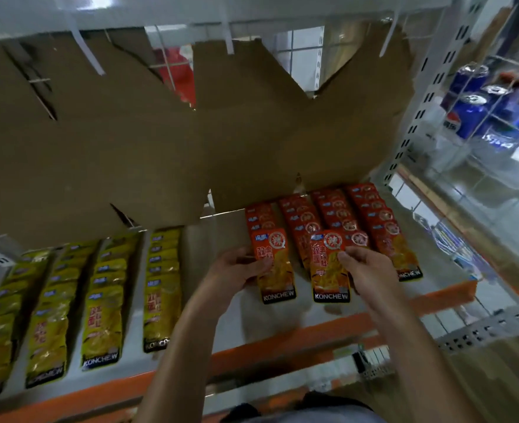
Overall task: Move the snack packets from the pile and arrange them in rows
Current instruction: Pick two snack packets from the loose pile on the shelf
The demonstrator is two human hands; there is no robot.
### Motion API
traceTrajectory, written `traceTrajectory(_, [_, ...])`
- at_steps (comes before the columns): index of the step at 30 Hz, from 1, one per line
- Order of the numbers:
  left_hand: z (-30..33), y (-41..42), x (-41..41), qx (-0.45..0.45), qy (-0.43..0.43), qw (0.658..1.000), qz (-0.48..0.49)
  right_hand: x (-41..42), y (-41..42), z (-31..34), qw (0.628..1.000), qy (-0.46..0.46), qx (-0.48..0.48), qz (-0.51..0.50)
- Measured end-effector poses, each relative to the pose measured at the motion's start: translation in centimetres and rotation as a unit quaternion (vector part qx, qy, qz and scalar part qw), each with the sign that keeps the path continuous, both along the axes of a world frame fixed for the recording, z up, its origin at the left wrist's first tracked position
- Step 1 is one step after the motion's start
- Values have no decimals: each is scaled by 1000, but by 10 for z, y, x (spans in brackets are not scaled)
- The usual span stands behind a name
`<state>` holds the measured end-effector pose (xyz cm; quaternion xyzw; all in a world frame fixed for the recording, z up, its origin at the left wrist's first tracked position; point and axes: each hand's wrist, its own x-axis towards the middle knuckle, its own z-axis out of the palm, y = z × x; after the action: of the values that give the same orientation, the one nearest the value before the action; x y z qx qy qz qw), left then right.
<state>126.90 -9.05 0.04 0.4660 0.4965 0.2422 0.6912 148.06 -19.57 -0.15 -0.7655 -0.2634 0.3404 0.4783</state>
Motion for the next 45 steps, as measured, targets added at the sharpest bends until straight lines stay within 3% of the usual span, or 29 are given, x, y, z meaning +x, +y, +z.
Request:
traceTrajectory(22, [-22,-20,12,23,67,988,135,23,25,-18,986,-106,-25,125])
traceTrajectory(45, [-35,-15,10,99,123,980,124,13,25,-15,960,-246,-5,135])
